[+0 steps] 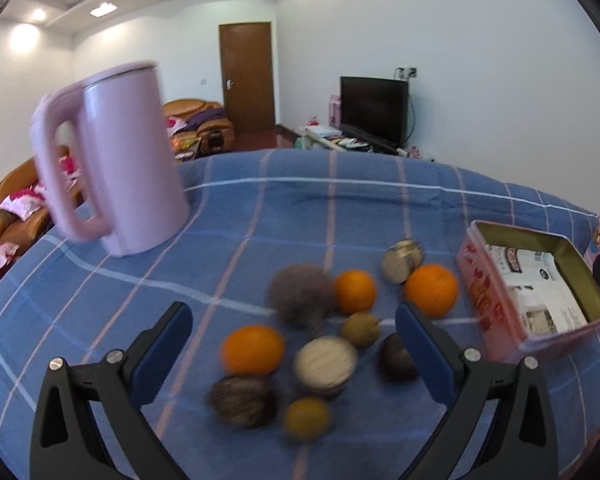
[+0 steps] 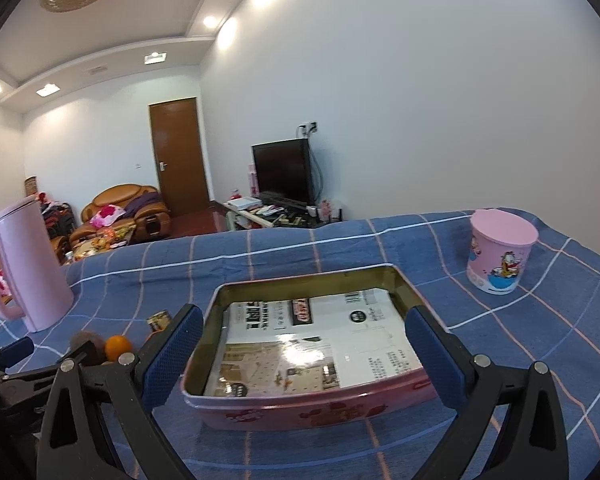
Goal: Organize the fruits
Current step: 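Grasp a dark round fruit with the right tool while the left tool grasps a brown-shelled fruit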
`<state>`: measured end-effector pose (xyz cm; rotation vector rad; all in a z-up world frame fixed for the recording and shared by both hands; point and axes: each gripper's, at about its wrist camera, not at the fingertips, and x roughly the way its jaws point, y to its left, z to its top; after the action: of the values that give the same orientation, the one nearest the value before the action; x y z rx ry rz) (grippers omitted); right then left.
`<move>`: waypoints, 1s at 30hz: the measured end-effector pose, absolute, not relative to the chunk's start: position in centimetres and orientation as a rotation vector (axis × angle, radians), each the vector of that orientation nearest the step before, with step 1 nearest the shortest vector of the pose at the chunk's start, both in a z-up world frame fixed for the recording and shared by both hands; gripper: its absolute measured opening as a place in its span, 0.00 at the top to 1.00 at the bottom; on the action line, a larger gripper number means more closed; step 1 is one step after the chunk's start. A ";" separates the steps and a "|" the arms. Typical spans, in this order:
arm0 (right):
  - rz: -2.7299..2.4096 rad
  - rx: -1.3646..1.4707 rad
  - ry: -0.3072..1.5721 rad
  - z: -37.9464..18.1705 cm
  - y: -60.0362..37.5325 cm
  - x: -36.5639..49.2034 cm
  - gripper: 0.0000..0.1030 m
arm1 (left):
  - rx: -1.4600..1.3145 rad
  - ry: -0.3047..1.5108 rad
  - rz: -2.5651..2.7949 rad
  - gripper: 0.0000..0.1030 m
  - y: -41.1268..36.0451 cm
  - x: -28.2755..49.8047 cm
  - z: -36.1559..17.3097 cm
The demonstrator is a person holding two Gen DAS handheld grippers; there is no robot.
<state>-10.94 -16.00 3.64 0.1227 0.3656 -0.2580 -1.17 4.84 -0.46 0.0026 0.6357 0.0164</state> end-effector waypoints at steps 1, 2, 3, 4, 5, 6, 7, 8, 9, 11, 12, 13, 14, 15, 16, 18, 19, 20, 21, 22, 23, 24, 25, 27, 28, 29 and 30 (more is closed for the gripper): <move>-0.238 0.121 0.370 3.6 -15.8 -10.9 0.01 | 0.002 0.640 0.027 0.00 5.5 -1.5 -0.5; -0.217 0.120 0.377 3.6 -15.6 -10.8 0.01 | 0.009 0.649 0.046 0.00 6.4 -2.0 -0.6; -0.192 0.120 0.383 3.5 -15.3 -10.7 0.01 | 0.021 0.663 0.069 0.00 7.5 -2.6 -0.7; -0.173 0.119 0.388 3.4 -15.0 -10.6 0.02 | 0.031 0.675 0.081 0.00 8.5 -3.2 -0.9; -0.145 0.119 0.395 3.3 -14.7 -10.5 0.02 | 0.040 0.681 0.088 0.00 9.3 -3.6 -1.1; -0.117 0.120 0.400 3.3 -14.3 -10.5 0.06 | 0.048 0.685 0.096 0.00 10.0 -4.1 -1.2; -0.084 0.123 0.412 3.2 -13.9 -10.3 0.12 | 0.057 0.690 0.105 0.00 10.6 -4.4 -1.4; -0.050 0.127 0.435 3.0 -13.5 -10.0 0.15 | 0.072 0.702 0.114 0.00 11.3 -4.9 -1.7; -0.012 0.136 0.465 2.8 -12.9 -9.6 0.24 | 0.080 0.710 0.116 0.00 11.7 -5.0 -1.9; 0.060 0.150 0.516 2.4 -11.5 -8.9 0.31 | 0.084 0.721 0.103 0.00 12.3 -5.2 -2.3; 0.097 0.146 0.545 2.1 -10.5 -8.4 0.33 | 0.082 0.733 0.095 0.00 12.5 -5.2 -2.4; 0.114 0.132 0.562 1.9 -9.8 -8.1 0.34 | 0.078 0.740 0.086 0.01 12.7 -5.2 -2.6; 0.129 0.102 0.584 1.7 -8.7 -7.7 0.36 | 0.074 0.745 0.079 0.01 12.9 -5.3 -2.6; 0.136 0.065 0.610 1.4 -7.8 -7.2 0.45 | 0.067 0.750 0.069 0.03 13.0 -5.2 -2.6; 0.145 0.041 0.633 1.2 -7.0 -6.8 0.51 | 0.063 0.756 0.060 0.06 13.0 -5.2 -2.6; 0.169 0.013 0.679 0.5 -5.7 -5.9 0.54 | 0.066 0.766 0.036 0.07 13.0 -5.2 -2.8; 0.176 0.003 0.706 0.1 -5.1 -5.3 0.54 | 0.070 0.769 0.030 0.07 12.9 -5.4 -2.7; 0.183 0.000 0.725 -0.4 -5.0 -4.8 0.54 | 0.069 0.772 0.024 0.07 12.9 -5.4 -2.7; 0.196 0.004 0.749 -0.6 -4.6 -4.2 0.54 | 0.064 0.775 0.019 0.07 12.9 -5.4 -2.7; 0.199 0.004 0.767 -0.8 -4.5 -3.9 0.54 | 0.056 0.781 0.013 0.07 13.0 -5.3 -2.6; 0.184 -0.005 0.792 -1.2 -4.1 -3.2 0.54 | 0.047 0.787 0.005 0.07 13.1 -5.3 -2.6; 0.181 -0.003 0.814 -1.5 -3.7 -2.6 0.54 | 0.044 0.791 0.000 0.07 13.1 -5.2 -2.6; 0.192 0.007 0.831 -1.8 -3.4 -2.2 0.54 | 0.041 0.793 -0.003 0.07 13.1 -5.1 -2.5; 0.198 0.019 0.877 -2.4 -3.2 -1.1 0.54 | 0.035 0.797 -0.015 0.07 13.1 -4.6 -2.5; 0.194 0.018 0.891 -2.5 -3.3 -1.1 0.54 | 0.034 0.799 -0.023 0.07 13.0 -4.5 -2.5; 0.192 0.009 0.888 -2.4 -3.4 -1.2 0.54 | 0.039 0.805 -0.037 0.07 12.7 -4.2 -2.5; 0.199 0.001 0.891 -2.4 -3.2 -1.2 0.54 | 0.042 0.808 -0.044 0.07 12.5 -4.0 -2.6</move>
<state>-1.23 -3.16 -2.41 0.0012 0.8907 0.1993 -4.00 12.48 -2.57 0.0420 0.8077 -0.0441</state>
